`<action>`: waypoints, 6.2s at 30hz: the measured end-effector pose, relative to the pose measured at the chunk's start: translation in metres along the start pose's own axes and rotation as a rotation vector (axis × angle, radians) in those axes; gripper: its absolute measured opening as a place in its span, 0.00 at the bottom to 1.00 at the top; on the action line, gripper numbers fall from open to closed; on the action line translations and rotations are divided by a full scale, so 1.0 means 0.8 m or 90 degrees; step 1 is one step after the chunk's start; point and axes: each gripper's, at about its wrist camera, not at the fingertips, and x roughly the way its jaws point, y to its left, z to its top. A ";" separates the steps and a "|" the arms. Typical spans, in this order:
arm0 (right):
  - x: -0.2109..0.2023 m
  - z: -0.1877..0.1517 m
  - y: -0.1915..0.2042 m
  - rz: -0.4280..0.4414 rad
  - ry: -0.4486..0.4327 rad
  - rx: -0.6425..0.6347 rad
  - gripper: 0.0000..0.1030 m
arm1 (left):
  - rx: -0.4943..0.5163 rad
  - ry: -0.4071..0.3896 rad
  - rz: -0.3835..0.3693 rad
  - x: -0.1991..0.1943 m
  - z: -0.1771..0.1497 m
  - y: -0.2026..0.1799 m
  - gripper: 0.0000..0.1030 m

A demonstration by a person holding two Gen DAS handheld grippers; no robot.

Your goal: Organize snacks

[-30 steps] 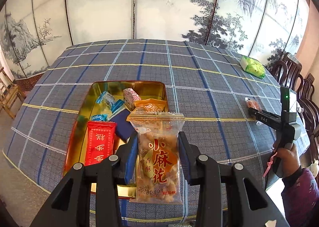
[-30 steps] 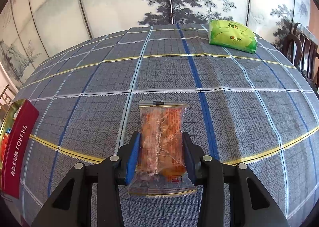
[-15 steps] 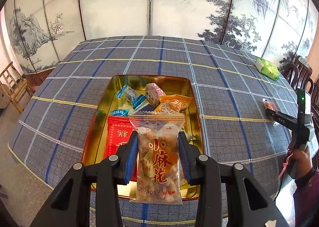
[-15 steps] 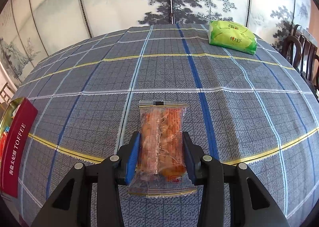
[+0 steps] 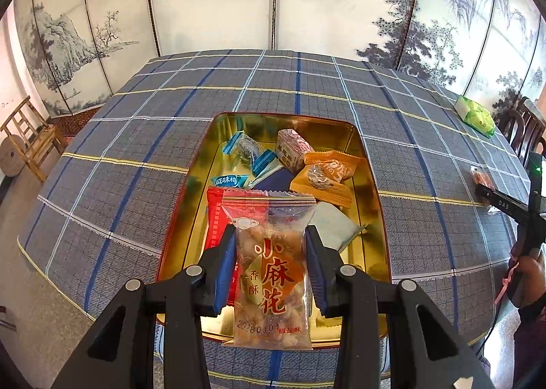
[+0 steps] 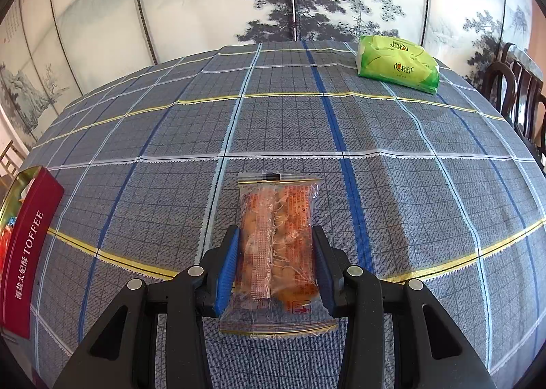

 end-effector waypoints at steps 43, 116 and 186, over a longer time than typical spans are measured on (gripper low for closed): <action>0.000 0.000 0.002 -0.001 -0.001 -0.002 0.42 | 0.011 0.022 0.010 0.070 0.106 0.025 0.33; -0.101 -0.088 0.097 0.088 -0.010 -0.053 0.41 | 0.030 -0.115 0.098 -0.056 -0.035 0.027 0.80; -0.092 -0.087 0.404 0.255 0.045 -0.251 0.42 | -0.003 -0.140 0.111 -0.084 -0.072 0.108 0.93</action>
